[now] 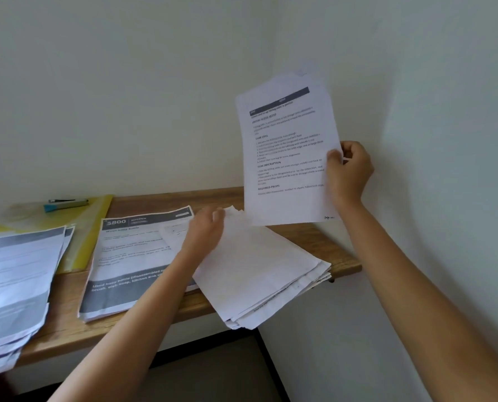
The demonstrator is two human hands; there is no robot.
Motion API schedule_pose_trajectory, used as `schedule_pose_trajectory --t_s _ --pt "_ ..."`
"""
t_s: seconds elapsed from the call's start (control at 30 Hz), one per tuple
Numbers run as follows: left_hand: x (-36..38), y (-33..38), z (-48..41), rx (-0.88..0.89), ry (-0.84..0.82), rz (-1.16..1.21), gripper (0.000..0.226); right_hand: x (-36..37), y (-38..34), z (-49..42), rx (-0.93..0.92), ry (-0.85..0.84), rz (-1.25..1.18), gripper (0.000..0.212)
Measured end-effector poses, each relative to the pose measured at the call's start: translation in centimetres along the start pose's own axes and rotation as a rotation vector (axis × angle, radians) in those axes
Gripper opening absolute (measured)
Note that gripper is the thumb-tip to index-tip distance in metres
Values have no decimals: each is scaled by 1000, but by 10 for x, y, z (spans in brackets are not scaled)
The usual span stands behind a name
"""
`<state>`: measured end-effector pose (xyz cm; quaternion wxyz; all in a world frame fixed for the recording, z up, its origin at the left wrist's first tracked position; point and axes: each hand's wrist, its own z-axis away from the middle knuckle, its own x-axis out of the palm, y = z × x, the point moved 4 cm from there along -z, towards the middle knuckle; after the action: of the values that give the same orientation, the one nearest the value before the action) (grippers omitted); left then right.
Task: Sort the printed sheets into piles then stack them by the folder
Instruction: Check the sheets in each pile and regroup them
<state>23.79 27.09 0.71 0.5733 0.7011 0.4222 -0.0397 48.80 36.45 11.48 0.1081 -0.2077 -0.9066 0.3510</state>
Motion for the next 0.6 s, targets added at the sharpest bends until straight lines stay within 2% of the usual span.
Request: schedule_pose_trajectory --t_s 0.07,0.13,0.23,0.3,0.43,0.6 --pt "-17 -1 4 -90 186 221 32 3 5 4 73 -105 19 11" --pt "-29 -11 6 -195 280 356 44 13 14 14 125 -275 107 10" --pt "-37 -27 12 -324 314 328 65 33 28 41 168 -549 216 15" --pt "-37 -28 18 -350 274 215 70 44 35 63 156 -679 278 18" --pt "-27 -26 33 -360 60 -113 81 57 46 98 45 -813 408 23" --pt "-17 -29 43 -377 -85 -234 91 65 55 128 -130 -992 508 38"
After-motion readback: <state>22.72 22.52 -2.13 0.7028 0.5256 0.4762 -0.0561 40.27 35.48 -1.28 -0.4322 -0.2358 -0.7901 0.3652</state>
